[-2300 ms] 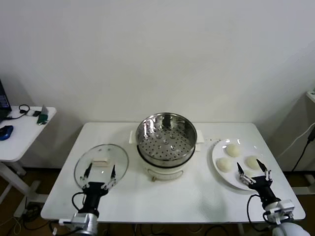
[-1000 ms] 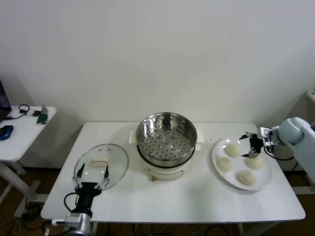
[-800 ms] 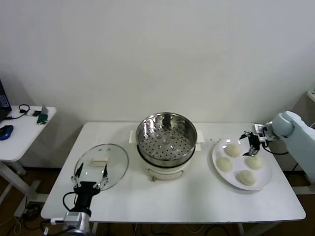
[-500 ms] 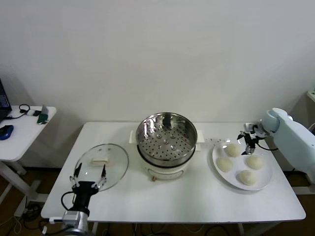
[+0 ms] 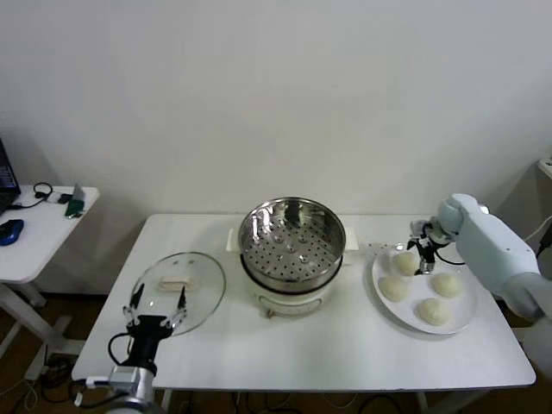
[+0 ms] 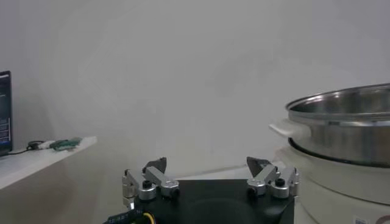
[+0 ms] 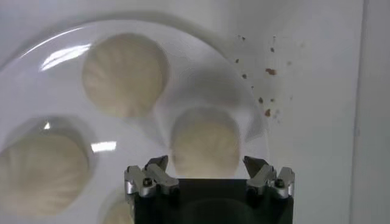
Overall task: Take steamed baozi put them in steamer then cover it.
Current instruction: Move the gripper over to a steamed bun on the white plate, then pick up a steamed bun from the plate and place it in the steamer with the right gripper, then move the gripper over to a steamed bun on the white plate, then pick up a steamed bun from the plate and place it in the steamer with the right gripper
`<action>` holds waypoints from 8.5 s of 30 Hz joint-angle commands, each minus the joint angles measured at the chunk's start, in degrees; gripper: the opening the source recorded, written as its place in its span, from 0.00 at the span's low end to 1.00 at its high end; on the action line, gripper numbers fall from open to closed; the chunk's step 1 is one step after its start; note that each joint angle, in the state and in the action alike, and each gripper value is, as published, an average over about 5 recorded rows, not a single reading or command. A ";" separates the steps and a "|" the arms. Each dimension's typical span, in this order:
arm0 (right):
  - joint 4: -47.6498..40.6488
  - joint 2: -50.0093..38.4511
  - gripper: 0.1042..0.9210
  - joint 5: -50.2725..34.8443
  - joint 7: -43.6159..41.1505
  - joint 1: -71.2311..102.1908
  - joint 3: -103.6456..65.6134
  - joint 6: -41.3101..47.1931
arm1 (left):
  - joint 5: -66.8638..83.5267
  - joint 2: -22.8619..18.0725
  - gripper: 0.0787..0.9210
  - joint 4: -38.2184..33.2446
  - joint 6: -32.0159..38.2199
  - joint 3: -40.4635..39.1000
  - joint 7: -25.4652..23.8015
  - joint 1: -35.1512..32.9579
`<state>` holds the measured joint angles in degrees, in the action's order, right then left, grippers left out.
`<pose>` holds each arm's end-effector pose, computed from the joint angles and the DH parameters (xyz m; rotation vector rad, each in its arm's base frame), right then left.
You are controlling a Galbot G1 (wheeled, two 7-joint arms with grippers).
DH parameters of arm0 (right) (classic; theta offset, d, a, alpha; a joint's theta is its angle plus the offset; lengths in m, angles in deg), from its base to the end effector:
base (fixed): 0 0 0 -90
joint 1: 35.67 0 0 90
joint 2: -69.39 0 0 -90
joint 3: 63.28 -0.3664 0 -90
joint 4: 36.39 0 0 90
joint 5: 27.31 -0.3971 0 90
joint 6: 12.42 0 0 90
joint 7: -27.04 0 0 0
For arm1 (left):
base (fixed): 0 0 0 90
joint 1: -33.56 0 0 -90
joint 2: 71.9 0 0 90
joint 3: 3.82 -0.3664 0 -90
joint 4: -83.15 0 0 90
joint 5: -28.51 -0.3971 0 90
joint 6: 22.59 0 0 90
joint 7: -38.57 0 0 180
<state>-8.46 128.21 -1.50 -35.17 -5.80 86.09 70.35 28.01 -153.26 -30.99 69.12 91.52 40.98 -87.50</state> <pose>0.6512 -0.2344 -0.2647 1.1187 -1.3611 1.3644 0.2076 0.0640 -0.3546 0.0784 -3.0474 -0.2865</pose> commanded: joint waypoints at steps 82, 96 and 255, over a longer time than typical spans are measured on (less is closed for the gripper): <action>28.71 20.17 0.74 13.74 0.45 -19.44 36.63 -19.11 | 1.29 1.49 0.88 -1.17 1.01 0.51 -0.09 -4.27; 30.92 18.39 0.88 12.41 -0.52 -20.97 35.90 -17.53 | 1.18 1.43 0.88 -0.73 1.04 0.46 0.00 -4.18; 25.78 25.70 0.74 -80.80 11.89 -35.53 70.08 23.98 | -1.97 1.59 0.88 -7.27 0.73 -2.03 -1.15 -9.56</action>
<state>18.05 152.16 -82.83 -23.90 -43.06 155.81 94.12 25.99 -151.76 -38.44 69.81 89.51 39.87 -97.19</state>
